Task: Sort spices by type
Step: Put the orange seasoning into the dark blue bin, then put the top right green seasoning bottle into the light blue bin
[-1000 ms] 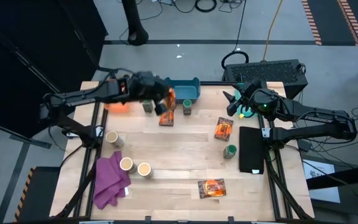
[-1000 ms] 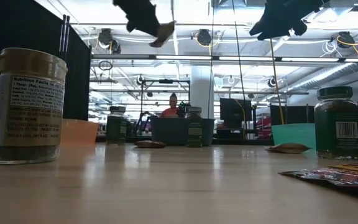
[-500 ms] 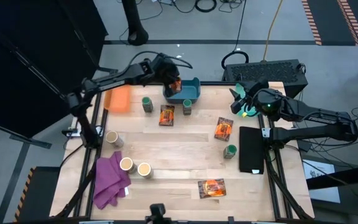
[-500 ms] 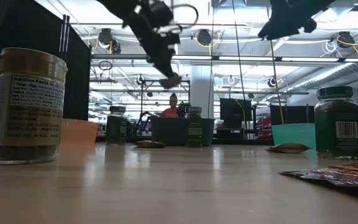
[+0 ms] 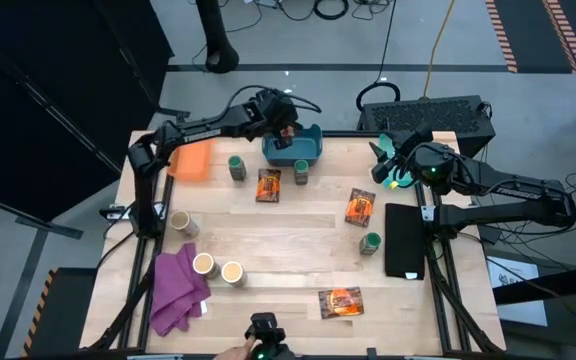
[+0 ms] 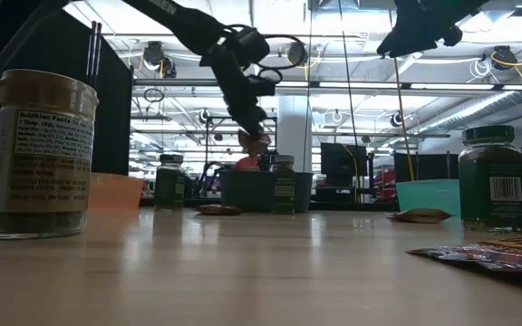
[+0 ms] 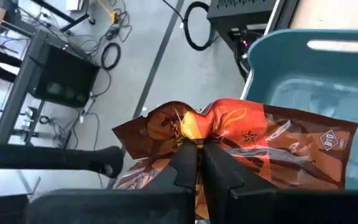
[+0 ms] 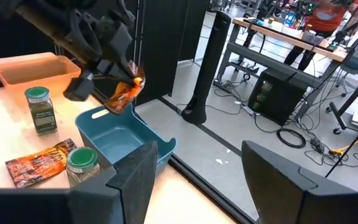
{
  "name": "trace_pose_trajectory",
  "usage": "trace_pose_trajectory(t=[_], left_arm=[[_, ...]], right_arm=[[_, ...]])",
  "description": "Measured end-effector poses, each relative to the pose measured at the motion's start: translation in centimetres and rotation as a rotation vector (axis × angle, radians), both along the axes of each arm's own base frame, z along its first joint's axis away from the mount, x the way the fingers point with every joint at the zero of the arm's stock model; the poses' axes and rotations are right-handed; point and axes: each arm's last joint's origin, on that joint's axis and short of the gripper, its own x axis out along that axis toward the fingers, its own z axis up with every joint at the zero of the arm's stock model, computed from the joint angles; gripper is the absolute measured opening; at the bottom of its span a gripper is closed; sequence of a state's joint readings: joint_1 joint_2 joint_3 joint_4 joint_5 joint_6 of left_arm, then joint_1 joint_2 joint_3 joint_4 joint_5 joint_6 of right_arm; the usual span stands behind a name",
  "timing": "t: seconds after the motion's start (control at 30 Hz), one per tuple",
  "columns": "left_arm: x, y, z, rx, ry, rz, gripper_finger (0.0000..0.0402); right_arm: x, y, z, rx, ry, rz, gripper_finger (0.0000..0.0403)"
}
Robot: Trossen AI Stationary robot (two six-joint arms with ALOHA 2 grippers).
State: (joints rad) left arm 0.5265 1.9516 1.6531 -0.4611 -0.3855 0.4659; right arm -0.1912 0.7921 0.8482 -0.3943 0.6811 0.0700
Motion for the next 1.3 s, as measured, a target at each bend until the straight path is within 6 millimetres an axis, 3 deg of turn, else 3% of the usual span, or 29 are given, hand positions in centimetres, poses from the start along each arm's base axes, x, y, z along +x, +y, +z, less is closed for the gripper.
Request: trace_pose_trajectory(t=[0.4, 0.67, 1.07, 1.3], left_arm=[[1.5, -1.4, -3.2, -0.020, 0.096, -0.001, 0.0025], [1.2, -1.4, -3.2, -0.030, 0.125, 0.005, 0.0046], [1.2, -1.6, -3.3, -0.055, 0.112, 0.010, 0.0131], [1.5, -2.7, -2.7, -0.053, 0.109, -0.020, 0.0140]], right_arm=[[-0.1, 0.0, -0.2, 0.015, 0.014, -0.003, 0.0217], [-0.1, 0.0, -0.3, 0.021, 0.020, -0.005, 0.0217], [-0.1, 0.0, -0.3, 0.021, 0.020, -0.005, 0.0217], [-0.1, 0.0, -0.3, 0.021, 0.020, -0.005, 0.0217]])
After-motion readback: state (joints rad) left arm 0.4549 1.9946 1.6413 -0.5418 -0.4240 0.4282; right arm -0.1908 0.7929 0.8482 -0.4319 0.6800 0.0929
